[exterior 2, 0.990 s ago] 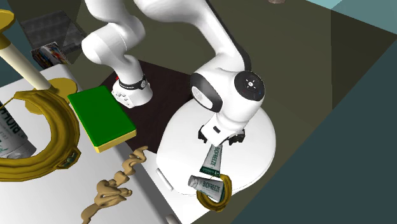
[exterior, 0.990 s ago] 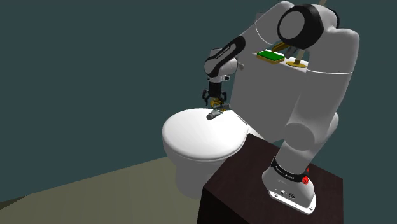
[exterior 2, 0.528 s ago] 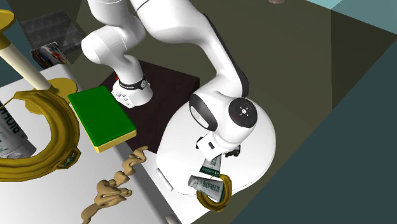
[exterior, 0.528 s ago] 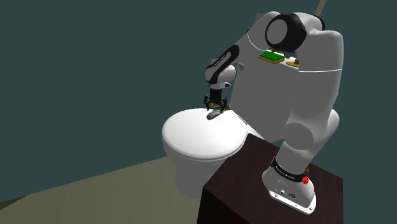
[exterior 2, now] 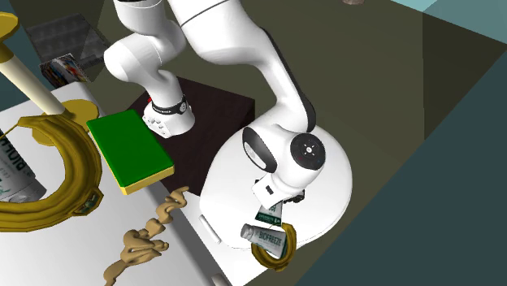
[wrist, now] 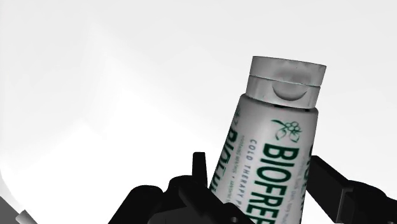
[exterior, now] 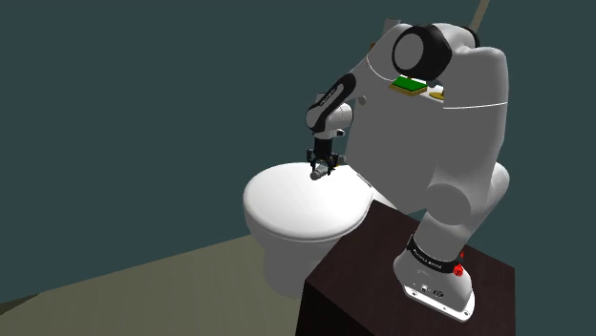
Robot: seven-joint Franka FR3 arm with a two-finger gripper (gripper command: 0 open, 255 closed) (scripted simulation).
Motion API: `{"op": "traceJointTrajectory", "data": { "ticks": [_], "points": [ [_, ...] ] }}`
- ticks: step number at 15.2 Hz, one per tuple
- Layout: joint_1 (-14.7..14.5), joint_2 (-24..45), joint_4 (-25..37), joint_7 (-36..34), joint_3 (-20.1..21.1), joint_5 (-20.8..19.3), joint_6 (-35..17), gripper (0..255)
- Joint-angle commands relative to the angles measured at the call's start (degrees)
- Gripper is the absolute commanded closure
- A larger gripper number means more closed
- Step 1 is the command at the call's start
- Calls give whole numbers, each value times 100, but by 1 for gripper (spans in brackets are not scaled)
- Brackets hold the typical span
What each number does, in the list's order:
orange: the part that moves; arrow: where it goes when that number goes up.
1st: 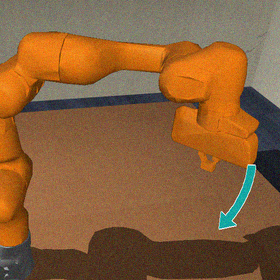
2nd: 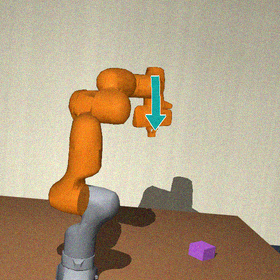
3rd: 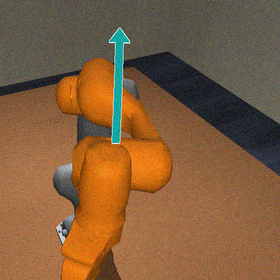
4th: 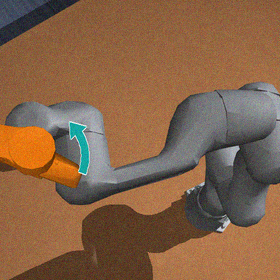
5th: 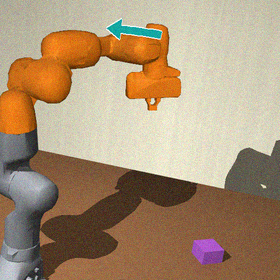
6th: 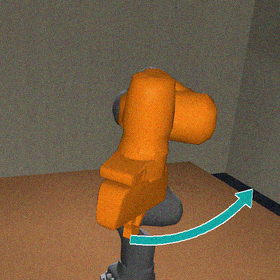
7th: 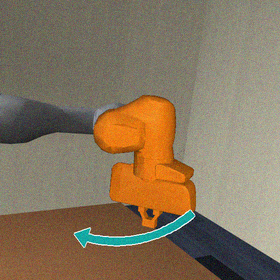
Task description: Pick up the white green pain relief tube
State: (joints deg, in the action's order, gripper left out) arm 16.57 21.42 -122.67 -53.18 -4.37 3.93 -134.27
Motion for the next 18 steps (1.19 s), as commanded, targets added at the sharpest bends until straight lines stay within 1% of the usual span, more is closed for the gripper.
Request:
{"op": "traceJointTrajectory", "data": {
  "ticks": [1,7,18],
  "points": [
    [0,2,1,0,1,0,-3,255],
    [2,1,-2,4,-1,0,-5,255],
    [-23,-636,77,-67,-39,-90,708,255]
  ]
}}
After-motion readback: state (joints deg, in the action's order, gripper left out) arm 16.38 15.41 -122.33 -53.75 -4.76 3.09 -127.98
